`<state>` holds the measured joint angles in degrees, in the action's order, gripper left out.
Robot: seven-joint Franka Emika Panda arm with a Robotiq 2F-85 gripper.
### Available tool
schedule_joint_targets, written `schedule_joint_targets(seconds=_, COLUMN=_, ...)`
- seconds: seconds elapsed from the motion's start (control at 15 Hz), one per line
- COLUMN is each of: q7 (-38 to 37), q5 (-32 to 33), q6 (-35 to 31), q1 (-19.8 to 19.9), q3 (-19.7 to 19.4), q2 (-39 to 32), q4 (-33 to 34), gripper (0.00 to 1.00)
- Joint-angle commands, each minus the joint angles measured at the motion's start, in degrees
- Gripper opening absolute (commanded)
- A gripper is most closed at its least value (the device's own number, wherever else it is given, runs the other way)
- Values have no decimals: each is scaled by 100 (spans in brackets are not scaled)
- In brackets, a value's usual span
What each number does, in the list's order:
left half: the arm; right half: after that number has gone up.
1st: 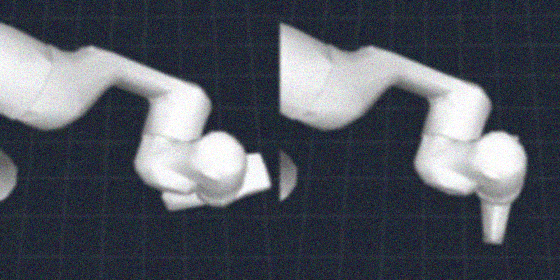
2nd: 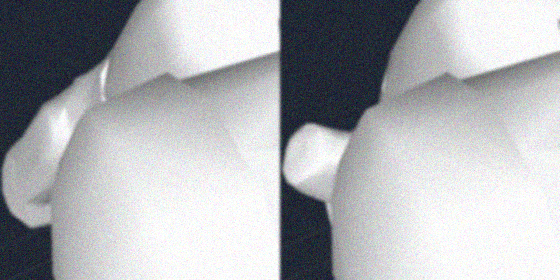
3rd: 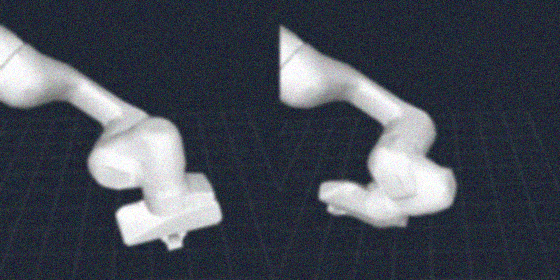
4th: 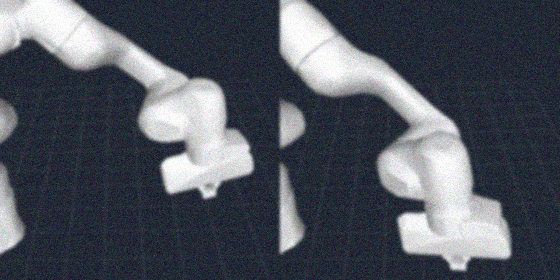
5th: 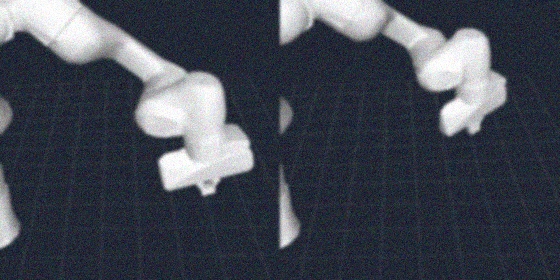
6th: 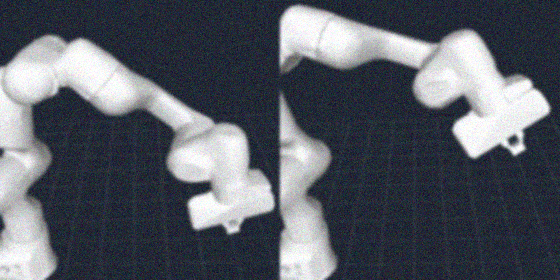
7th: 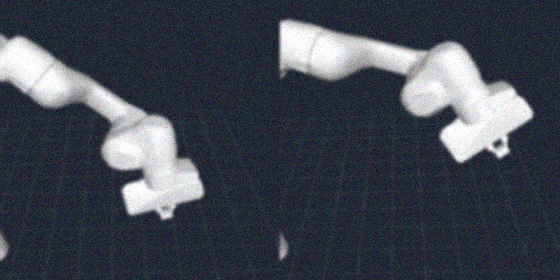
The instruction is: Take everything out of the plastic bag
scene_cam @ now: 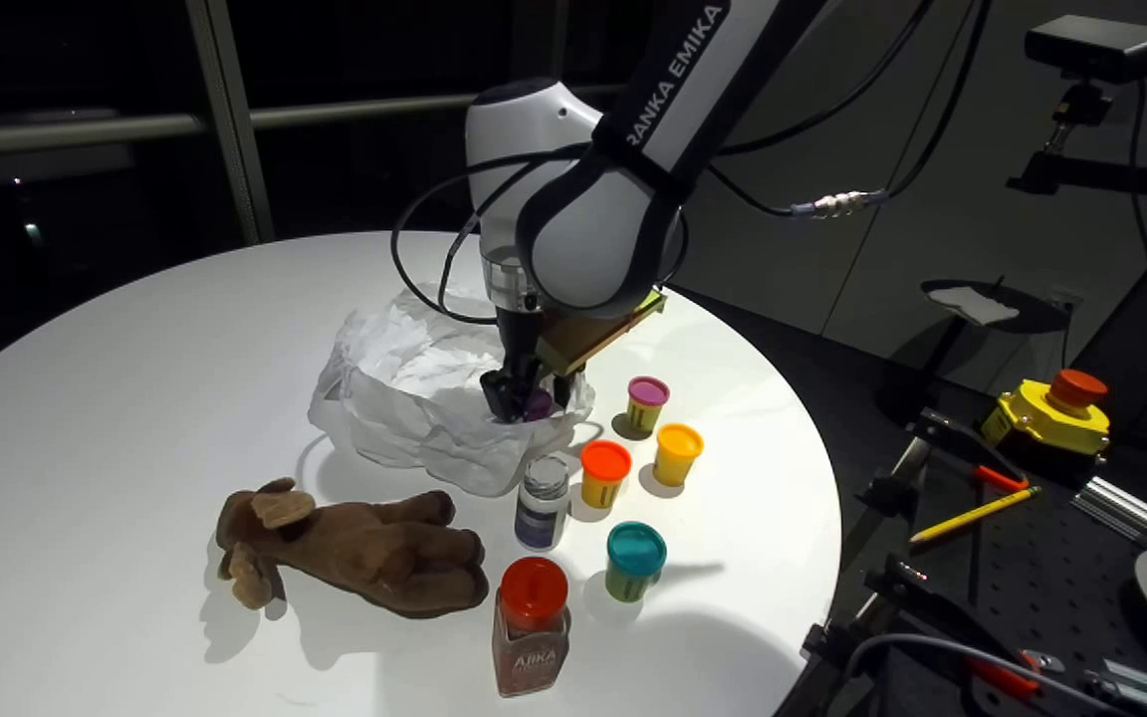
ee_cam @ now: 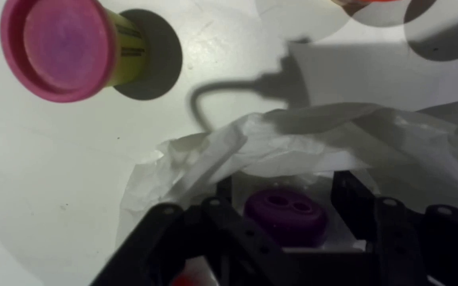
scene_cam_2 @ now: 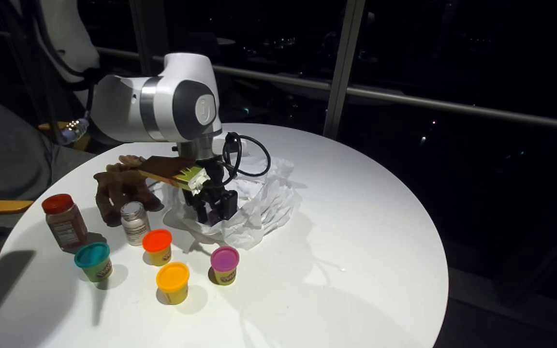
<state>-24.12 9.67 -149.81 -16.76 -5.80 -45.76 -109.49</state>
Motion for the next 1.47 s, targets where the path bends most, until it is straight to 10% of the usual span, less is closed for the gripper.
schedule_joint_targets(seconds=0.0, q7=-128, q5=-102, q6=54, q1=-100, q3=-119, q2=14, q4=120, gripper=35)
schedule_joint_targets(seconds=0.47, q7=-206, q5=-139, q6=139, q1=-72, q3=-165, q2=168, q4=59, gripper=24)
schedule_joint_targets(seconds=1.4, q7=1252, q5=-2218, q6=1885, q1=1685, q3=766, q2=1693, q4=-876, gripper=24)
